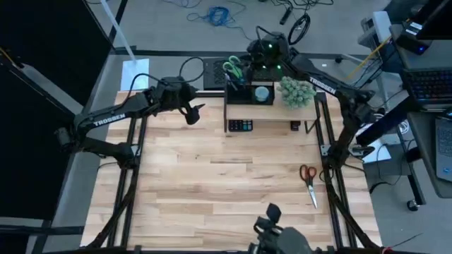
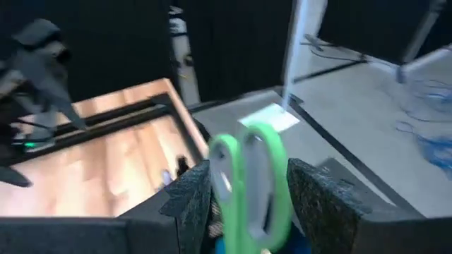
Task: Pick and place office supplies into organizer
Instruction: Remove the green scissors from the black desk organizer on the shelf
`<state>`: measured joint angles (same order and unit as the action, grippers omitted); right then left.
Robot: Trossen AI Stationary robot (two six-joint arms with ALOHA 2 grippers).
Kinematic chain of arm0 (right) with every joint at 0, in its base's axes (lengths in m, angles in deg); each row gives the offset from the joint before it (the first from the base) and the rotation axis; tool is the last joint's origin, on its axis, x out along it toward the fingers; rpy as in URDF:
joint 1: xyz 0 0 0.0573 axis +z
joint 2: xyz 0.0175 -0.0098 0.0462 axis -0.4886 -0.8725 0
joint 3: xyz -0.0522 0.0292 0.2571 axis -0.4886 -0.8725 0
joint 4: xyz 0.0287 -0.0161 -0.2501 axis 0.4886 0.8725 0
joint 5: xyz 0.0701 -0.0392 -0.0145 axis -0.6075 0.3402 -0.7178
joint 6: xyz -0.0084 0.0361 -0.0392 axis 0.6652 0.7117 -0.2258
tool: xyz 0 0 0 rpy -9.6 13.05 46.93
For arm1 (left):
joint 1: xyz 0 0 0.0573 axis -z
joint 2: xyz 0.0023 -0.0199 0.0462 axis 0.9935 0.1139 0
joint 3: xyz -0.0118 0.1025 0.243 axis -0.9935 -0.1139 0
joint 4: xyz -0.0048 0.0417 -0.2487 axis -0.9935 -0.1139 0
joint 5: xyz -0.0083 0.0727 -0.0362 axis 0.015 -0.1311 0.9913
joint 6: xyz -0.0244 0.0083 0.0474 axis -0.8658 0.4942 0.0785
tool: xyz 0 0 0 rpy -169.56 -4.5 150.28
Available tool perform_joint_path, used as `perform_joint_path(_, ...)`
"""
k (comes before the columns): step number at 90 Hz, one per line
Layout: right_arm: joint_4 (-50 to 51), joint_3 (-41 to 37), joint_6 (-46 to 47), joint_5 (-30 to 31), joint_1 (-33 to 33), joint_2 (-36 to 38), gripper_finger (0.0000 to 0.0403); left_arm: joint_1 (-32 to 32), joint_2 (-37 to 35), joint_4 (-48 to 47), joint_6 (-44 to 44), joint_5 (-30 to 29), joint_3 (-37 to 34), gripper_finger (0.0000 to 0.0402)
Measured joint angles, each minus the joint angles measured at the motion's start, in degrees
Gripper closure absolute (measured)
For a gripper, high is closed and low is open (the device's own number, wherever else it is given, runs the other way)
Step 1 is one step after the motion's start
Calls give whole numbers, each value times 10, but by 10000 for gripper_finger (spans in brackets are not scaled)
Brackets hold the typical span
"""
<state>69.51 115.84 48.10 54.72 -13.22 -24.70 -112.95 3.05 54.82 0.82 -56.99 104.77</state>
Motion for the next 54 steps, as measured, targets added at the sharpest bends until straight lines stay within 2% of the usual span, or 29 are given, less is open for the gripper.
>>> perform_joint_path(54,10,-1,-40,-5,-3,-19,249,0,0,6,-1,1,0,93)
